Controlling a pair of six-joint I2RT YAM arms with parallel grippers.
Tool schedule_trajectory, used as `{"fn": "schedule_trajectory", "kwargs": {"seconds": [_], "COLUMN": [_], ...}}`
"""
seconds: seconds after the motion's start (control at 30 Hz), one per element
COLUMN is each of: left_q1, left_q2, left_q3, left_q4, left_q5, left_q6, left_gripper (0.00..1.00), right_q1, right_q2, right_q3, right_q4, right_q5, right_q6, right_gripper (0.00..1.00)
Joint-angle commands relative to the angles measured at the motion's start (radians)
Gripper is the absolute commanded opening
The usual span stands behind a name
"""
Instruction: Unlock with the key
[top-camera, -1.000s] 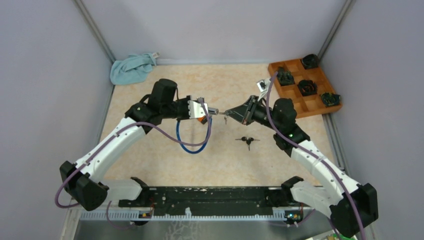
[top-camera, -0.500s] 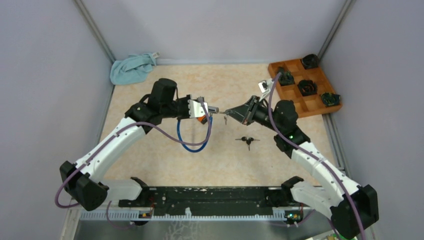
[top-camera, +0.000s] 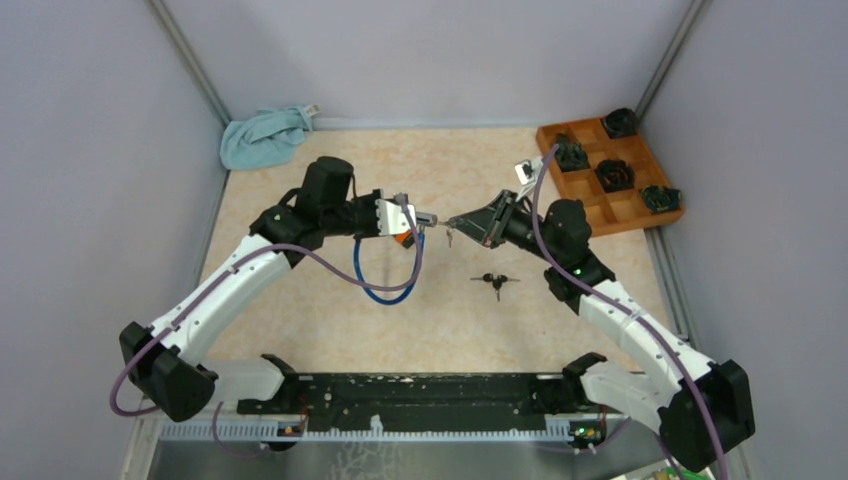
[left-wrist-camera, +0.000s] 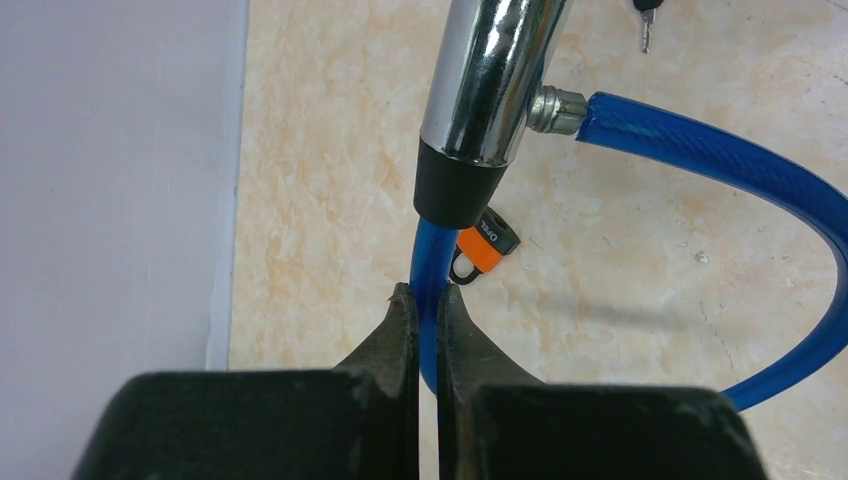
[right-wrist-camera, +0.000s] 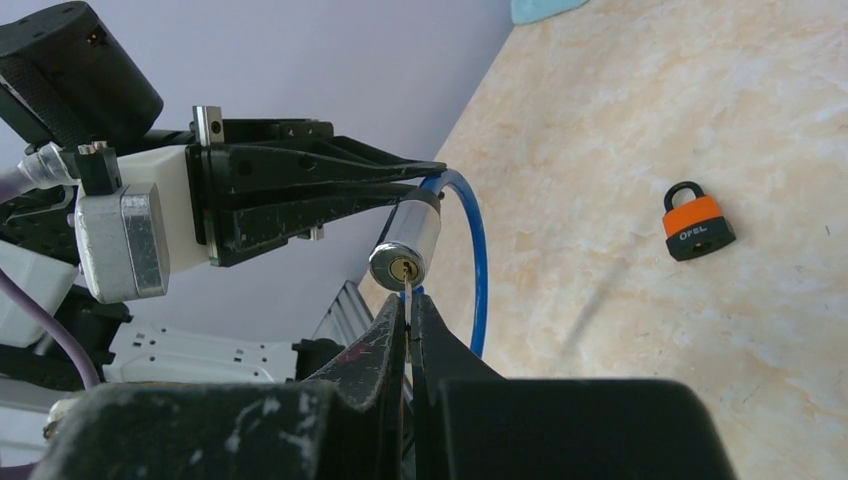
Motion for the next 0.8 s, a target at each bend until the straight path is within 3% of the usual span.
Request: {"fn": "schedule_trajectory", "kwargs": {"seconds": [0.0,0.77], "left_q1": [-0.001,-0.001], "left_q2": [-0.026,-0.019], "left_q3": [0.010,0.012], "left_q4": [0.036,0.037], "left_q5": [0.021,0.019], "left_q6": [-0.003,-0.018], "left_gripper": [0.00,0.00], "right_q1": [0.012,0.033], "right_q2": [0.001,0.049], "right_q3": [0.003,-0.005], "right_q4": [0.068,0.118], "right_q5": [0.007,0.014], "right_q6": [0.007,0.025], "right_gripper": [0.00,0.00]}}
